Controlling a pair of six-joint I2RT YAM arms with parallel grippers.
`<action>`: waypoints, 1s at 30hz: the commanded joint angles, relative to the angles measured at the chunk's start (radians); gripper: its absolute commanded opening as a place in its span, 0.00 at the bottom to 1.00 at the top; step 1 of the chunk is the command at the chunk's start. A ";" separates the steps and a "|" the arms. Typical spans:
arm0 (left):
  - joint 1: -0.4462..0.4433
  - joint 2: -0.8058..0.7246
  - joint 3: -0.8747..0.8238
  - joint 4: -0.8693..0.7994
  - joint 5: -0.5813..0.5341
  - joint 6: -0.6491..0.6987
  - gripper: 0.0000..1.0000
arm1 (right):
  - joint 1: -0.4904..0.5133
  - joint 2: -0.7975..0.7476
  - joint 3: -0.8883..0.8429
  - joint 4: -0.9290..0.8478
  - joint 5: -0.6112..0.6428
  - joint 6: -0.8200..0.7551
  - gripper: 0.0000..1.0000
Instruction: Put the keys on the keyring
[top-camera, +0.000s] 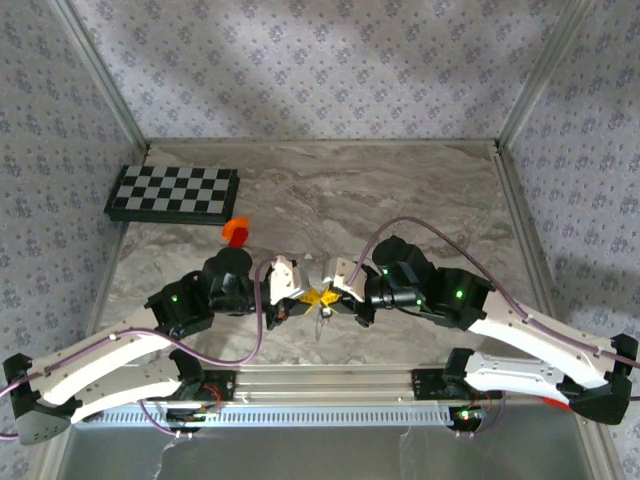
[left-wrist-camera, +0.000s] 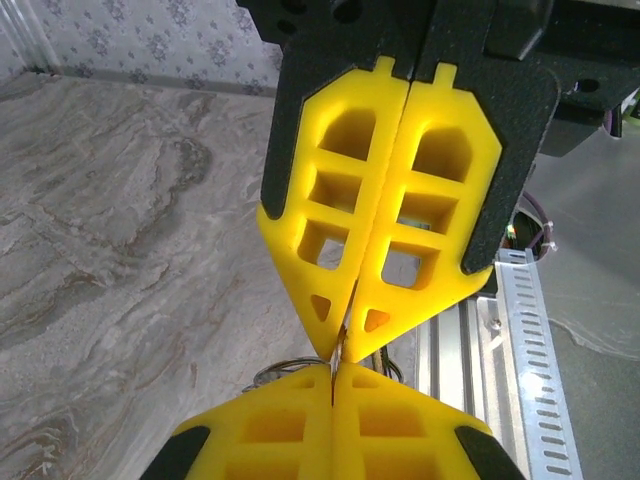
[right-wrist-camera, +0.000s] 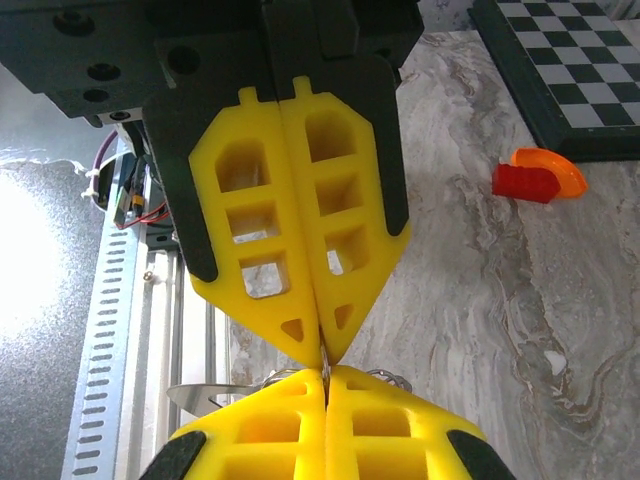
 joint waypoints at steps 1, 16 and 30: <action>-0.002 -0.038 -0.016 0.133 -0.002 -0.028 0.00 | 0.009 -0.035 -0.016 0.104 0.016 0.031 0.11; -0.003 -0.110 -0.164 0.519 0.044 -0.158 0.00 | -0.005 -0.124 -0.104 0.240 0.011 0.087 0.25; -0.003 -0.109 -0.178 0.560 0.098 -0.179 0.00 | -0.046 -0.215 -0.180 0.326 -0.039 0.153 0.36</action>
